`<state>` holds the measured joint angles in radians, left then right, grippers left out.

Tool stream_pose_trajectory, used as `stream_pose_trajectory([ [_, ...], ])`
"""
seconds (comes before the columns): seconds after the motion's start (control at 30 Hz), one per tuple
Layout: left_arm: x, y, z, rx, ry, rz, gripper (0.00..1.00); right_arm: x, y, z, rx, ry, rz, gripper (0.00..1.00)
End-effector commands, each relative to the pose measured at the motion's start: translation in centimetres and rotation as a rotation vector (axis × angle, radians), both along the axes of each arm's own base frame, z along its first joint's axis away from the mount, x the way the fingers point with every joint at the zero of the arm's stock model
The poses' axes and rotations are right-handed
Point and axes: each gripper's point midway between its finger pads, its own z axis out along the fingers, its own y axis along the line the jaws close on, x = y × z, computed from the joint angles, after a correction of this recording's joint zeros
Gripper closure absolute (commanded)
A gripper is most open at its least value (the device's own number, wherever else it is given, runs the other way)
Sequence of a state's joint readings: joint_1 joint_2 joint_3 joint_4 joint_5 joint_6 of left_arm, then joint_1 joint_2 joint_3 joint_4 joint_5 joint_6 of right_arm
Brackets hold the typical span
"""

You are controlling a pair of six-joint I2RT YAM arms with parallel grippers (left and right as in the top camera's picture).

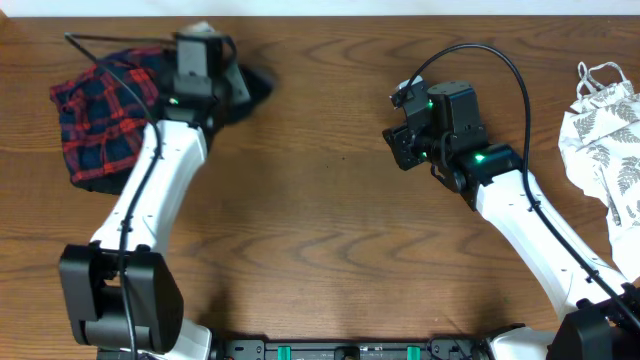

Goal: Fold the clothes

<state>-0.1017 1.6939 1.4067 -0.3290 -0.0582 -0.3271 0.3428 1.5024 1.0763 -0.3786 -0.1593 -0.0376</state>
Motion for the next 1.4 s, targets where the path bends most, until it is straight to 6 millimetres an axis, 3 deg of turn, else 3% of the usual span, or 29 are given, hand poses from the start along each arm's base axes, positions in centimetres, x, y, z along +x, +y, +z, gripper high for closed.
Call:
stream_pose_trajectory([
  [0.0,2.7,2.9,5.7,0.026,-0.14,0.027,0.94,-0.1,-0.4,0.7,0.001,-0.017,-0.009,0.57],
  [0.2,5.9,8.2,8.8,0.041,-0.259,0.108,0.95,-0.3,-0.5,0.5,-0.004,-0.003,-0.009,0.58],
  [0.37,8.2,12.2,9.2,0.057,-0.347,0.144,0.94,-0.6,-0.5,0.1,-0.01,0.016,-0.008,0.59],
  [0.47,8.3,14.9,7.6,0.063,-0.322,0.19,0.94,-0.8,-0.6,0.0,-0.014,0.026,-0.008,0.59],
  [0.57,7.8,17.8,4.8,0.053,-0.248,0.228,0.94,-1.0,-0.7,-0.2,-0.018,0.035,-0.008,0.6],
  [0.63,7.3,18.5,2.5,0.014,-0.181,0.212,0.94,-1.0,-0.7,-0.2,-0.018,0.036,-0.008,0.6],
  [0.8,5.4,19.1,-1.5,-0.018,-0.025,0.209,0.94,-1.0,-0.7,-0.2,-0.018,0.037,-0.008,0.6],
  [0.97,4.3,18.1,-2.3,-0.044,0.036,0.177,0.94,-1.3,-0.8,-0.4,-0.022,0.049,-0.008,0.6],
  [1.13,5.2,18.2,0.7,0.028,-0.051,0.12,0.94,-1.7,-0.9,-0.6,-0.029,0.067,-0.008,0.6],
  [1.37,7.6,19.1,9.9,0.122,-0.356,0.117,0.94,-1.9,-1.0,-0.9,-0.034,0.081,-0.008,0.6],
])
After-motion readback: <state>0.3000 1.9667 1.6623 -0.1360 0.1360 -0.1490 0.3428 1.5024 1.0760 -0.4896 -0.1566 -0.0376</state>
